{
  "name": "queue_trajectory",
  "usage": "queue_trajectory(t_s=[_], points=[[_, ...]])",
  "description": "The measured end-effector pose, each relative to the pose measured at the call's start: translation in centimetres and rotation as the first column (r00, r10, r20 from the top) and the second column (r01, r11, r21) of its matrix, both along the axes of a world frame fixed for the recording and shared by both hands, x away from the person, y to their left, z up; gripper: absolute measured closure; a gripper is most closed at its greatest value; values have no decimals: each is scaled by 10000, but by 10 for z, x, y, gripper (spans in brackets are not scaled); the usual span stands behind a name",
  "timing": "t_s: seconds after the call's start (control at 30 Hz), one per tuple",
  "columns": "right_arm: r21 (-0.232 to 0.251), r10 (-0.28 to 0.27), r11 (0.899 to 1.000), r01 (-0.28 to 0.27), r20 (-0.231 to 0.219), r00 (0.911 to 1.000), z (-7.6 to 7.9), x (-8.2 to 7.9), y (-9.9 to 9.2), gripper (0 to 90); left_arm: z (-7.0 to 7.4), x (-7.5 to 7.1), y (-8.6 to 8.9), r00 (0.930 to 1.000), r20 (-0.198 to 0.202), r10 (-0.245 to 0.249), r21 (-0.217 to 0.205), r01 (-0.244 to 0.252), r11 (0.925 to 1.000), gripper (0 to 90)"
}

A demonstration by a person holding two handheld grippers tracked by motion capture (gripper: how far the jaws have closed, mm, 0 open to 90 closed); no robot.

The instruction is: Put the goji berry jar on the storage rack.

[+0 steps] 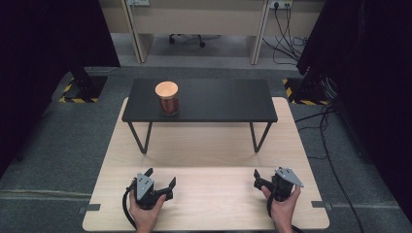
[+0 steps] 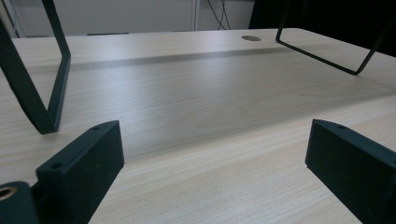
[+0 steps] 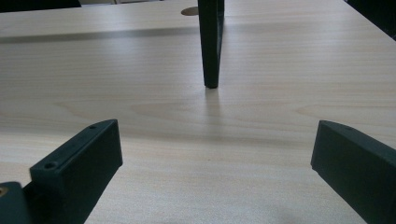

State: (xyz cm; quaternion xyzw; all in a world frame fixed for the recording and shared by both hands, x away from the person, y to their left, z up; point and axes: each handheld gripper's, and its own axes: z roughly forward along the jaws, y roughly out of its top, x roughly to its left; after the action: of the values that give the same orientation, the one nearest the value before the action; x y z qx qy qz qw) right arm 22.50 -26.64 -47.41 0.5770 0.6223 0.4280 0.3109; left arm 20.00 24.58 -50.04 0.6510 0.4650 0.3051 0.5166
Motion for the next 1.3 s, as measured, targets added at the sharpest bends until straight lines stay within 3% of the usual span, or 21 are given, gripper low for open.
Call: queue_trajectory(t_s=[1.3], points=[[-46, 25, 10000, -25, 91, 10000, -1, -1, 3, 19, 2, -1, -3, 9997, -130, 194, 21, -194, 9998, 40]])
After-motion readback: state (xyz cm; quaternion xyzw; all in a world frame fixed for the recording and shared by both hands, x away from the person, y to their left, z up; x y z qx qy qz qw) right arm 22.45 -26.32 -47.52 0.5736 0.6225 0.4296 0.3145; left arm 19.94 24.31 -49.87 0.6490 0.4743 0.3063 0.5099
